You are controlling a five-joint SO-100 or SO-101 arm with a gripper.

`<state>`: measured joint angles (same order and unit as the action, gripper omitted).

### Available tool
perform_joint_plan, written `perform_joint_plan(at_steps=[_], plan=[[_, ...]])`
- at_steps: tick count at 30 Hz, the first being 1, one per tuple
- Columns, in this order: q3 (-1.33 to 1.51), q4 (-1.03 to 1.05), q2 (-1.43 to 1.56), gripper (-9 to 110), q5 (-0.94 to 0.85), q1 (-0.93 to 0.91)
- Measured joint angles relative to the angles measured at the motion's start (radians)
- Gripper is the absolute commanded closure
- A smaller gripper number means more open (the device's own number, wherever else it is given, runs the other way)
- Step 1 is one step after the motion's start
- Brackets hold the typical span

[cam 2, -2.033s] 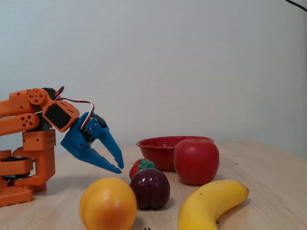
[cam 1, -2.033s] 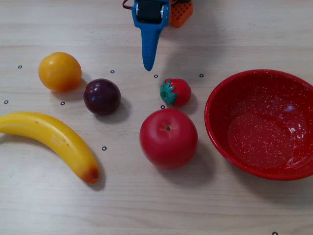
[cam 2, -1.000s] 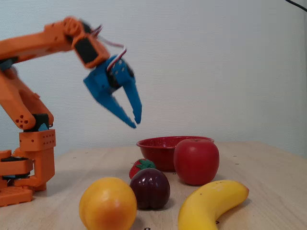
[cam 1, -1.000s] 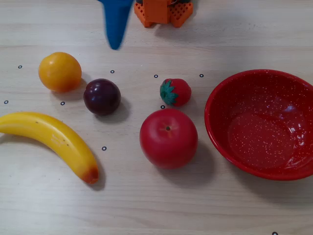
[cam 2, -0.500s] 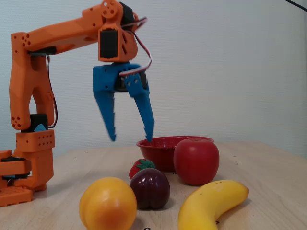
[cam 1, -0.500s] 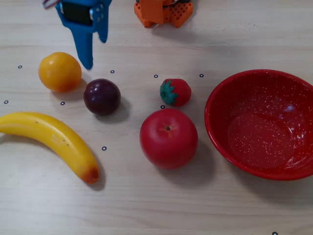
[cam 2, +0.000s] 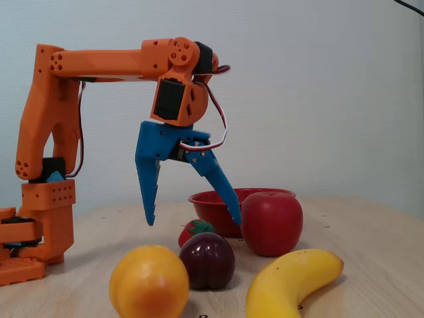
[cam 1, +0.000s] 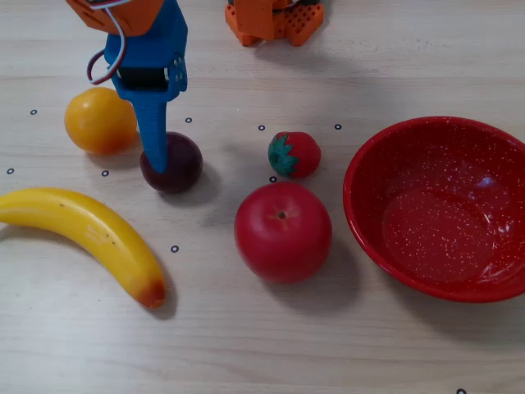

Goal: Put the plum in the red bowl.

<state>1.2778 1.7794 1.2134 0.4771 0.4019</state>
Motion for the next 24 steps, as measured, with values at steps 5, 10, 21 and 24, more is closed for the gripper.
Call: perform_joint_plan(at_steps=[5,10,21,24], plan=[[0.0,-0.064,-0.063,45,0.031,-0.003],[0.0,-0.138,-0.086,45,0.06,0.034],[0.021,-0.204,-0.14,45,0.1,0.038],[0.038,-0.232,-0.146,45,0.107,0.035]])
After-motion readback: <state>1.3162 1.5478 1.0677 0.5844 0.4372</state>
